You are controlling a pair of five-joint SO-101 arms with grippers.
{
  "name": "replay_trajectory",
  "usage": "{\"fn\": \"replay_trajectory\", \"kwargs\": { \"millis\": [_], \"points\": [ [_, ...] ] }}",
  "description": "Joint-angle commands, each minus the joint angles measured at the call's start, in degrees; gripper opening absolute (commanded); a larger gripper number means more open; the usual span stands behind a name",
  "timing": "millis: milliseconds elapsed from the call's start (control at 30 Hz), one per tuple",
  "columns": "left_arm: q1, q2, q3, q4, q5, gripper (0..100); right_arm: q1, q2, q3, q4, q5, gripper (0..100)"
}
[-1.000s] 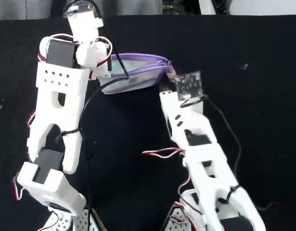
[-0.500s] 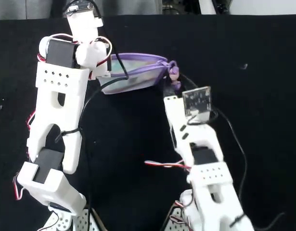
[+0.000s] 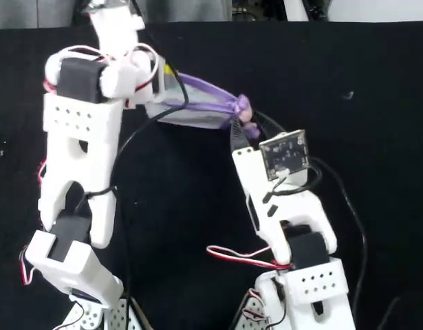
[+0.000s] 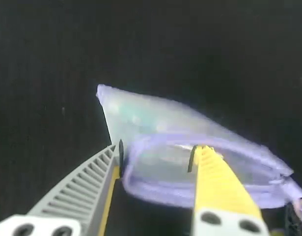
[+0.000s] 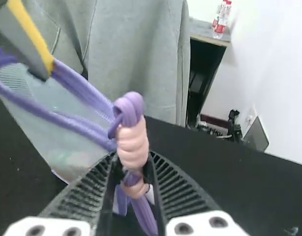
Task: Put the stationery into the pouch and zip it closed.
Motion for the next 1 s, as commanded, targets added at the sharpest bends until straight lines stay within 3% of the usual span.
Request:
{"fn": "replay_trajectory", "kwargs": {
  "millis": [0,233,467,733,967],
  "points": [
    [0.22,-1.05,-10.95,0.7,-0.53,24,-0.88,1.1,-6.64,0.09,0.44,1.1],
    [-2.42,-1.05,-17.71,0.7,-0.26,24,-0.62,20.7,-22.81,0.88,0.44,1.1],
    [-8.48,-0.97,-14.2,0.79,-0.09,24,-0.18,46.81,-51.74,9.85,0.44,1.1],
    [-7.87,-0.53,-3.3,0.62,-0.44,24,6.51,73.98,-83.56,20.92,0.44,1.1],
    [-5.49,-0.35,3.03,0.53,-0.53,24,15.3,87.25,-99.74,30.95,0.7,1.1]
  ]
}}
